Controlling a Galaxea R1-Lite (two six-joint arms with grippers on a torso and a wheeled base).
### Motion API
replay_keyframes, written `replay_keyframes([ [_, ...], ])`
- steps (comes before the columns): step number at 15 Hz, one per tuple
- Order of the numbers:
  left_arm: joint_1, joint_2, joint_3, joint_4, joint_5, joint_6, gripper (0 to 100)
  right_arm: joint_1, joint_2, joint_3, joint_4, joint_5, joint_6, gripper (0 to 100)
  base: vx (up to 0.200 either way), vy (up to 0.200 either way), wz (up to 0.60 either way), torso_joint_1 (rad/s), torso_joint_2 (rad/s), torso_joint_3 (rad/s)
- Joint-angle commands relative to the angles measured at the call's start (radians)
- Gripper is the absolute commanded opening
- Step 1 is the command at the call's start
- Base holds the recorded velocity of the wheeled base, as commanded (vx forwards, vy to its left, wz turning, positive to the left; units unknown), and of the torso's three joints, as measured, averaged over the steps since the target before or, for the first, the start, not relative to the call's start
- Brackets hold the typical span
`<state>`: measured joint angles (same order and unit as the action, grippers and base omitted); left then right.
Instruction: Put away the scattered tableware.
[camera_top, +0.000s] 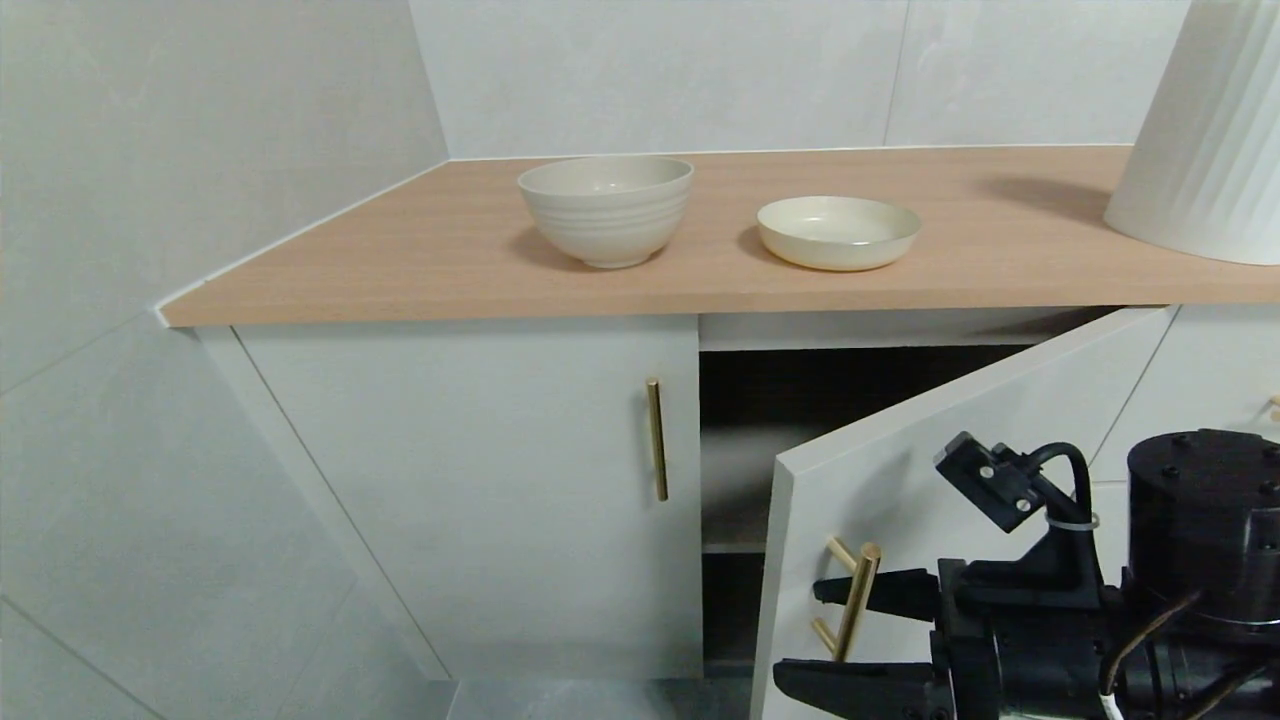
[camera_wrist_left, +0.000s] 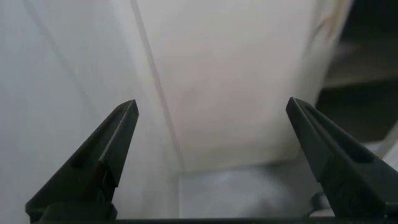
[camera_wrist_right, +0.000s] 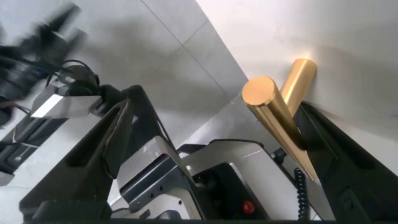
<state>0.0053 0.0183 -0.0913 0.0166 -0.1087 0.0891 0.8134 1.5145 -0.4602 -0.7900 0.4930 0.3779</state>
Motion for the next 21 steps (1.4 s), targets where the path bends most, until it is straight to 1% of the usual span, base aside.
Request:
replay_keyframes([
  [1, 0.001, 0.213, -0.235, 0.046, -0.111, -0.02, 100, 0.021, -0.017, 0.015, 0.002, 0.002, -0.002, 100, 0.0, 0.0, 0.0, 0.0, 0.0, 0.0],
  [3, 0.001, 0.423, -0.38, 0.042, -0.233, -0.048, 100, 0.021, -0.017, 0.028, 0.002, 0.004, -0.001, 100, 0.0, 0.0, 0.0, 0.0, 0.0, 0.0],
  [4, 0.001, 0.528, -0.443, 0.039, -0.29, -0.088, 100, 0.021, -0.014, 0.034, 0.002, 0.004, -0.001, 100, 0.0, 0.0, 0.0, 0.0, 0.0, 0.0],
  [5, 0.001, 0.6, -0.496, 0.032, -0.328, -0.14, 100, 0.021, -0.013, 0.035, 0.002, 0.004, -0.001, 100, 0.0, 0.0, 0.0, 0.0, 0.0, 0.0],
  [6, -0.016, 0.684, -0.558, 0.02, -0.382, -0.244, 100, 0.021, -0.014, 0.037, 0.002, 0.004, 0.001, 100, 0.0, 0.0, 0.0, 0.0, 0.0, 0.0],
  [7, -0.079, 0.758, -0.597, -0.004, -0.44, -0.388, 100, 0.021, -0.017, 0.046, 0.002, 0.004, 0.001, 100, 0.0, 0.0, 0.0, 0.0, 0.0, 0.0],
  [8, -0.169, 0.813, -0.601, -0.047, -0.476, -0.506, 100, 0.02, -0.017, 0.049, 0.002, 0.004, 0.001, 100, 0.0, 0.0, 0.0, 0.0, 0.0, 0.0],
  [9, -0.266, 0.881, -0.59, -0.098, -0.483, -0.603, 100, 0.02, -0.017, 0.049, 0.002, 0.004, 0.001, 100, 0.0, 0.0, 0.0, 0.0, 0.0, 0.0],
  [10, -0.314, 0.927, -0.584, -0.13, -0.483, -0.651, 100, 0.02, -0.019, 0.049, 0.0, 0.004, 0.001, 100, 0.0, 0.0, 0.0, 0.0, 0.0, 0.0],
  [11, -0.361, 1.002, -0.573, -0.187, -0.483, -0.703, 100, 0.02, -0.022, 0.049, 0.002, 0.004, -0.001, 100, 0.0, 0.0, 0.0, 0.0, 0.0, 0.0],
  [12, -0.409, 1.071, -0.553, -0.251, -0.483, -0.712, 100, 0.02, -0.027, 0.049, 0.002, 0.004, -0.001, 100, 0.0, 0.0, 0.0, 0.0, 0.0, 0.0],
  [13, -0.462, 1.144, -0.536, -0.32, -0.482, -0.712, 100, 0.02, -0.027, 0.051, 0.002, 0.002, -0.001, 100, 0.0, 0.0, 0.0, 0.0, 0.0, 0.0],
  [15, -0.484, 1.249, -0.522, -0.403, -0.482, -0.707, 100, 0.02, -0.022, 0.051, 0.002, 0.002, -0.001, 100, 0.0, 0.0, 0.0, 0.0, 0.0, 0.0],
  [16, -0.501, 1.327, -0.521, -0.463, -0.48, -0.689, 100, 0.02, -0.022, 0.051, 0.002, 0.002, -0.002, 100, 0.0, 0.0, 0.0, 0.0, 0.0, 0.0],
  [17, -0.51, 1.367, -0.515, -0.503, -0.477, -0.671, 100, 0.02, -0.022, 0.051, 0.002, 0.002, -0.002, 100, 0.0, 0.0, 0.0, 0.0, 0.0, 0.0],
  [18, -0.531, 1.47, -0.47, -0.626, -0.456, -0.591, 100, 0.02, -0.023, 0.051, 0.002, 0.002, -0.002, 100, 0.0, 0.0, 0.0, 0.0, 0.0, 0.0],
  [19, -0.544, 1.54, -0.412, -0.719, -0.407, -0.509, 100, 0.02, -0.025, 0.051, 0.002, 0.002, -0.002, 100, 0.0, 0.0, 0.0, 0.0, 0.0, 0.0],
  [20, -0.545, 1.62, -0.367, -0.817, -0.348, -0.442, 100, 0.02, -0.02, 0.051, 0.002, 0.002, -0.002, 100, 0.0, 0.0, 0.0, 0.0, 0.0, 0.0],
  [21, -0.548, 1.669, -0.346, -0.889, -0.318, -0.42, 100, 0.02, -0.019, 0.052, 0.002, 0.002, -0.002, 100, 0.0, 0.0, 0.0, 0.0, 0.0, 0.0],
])
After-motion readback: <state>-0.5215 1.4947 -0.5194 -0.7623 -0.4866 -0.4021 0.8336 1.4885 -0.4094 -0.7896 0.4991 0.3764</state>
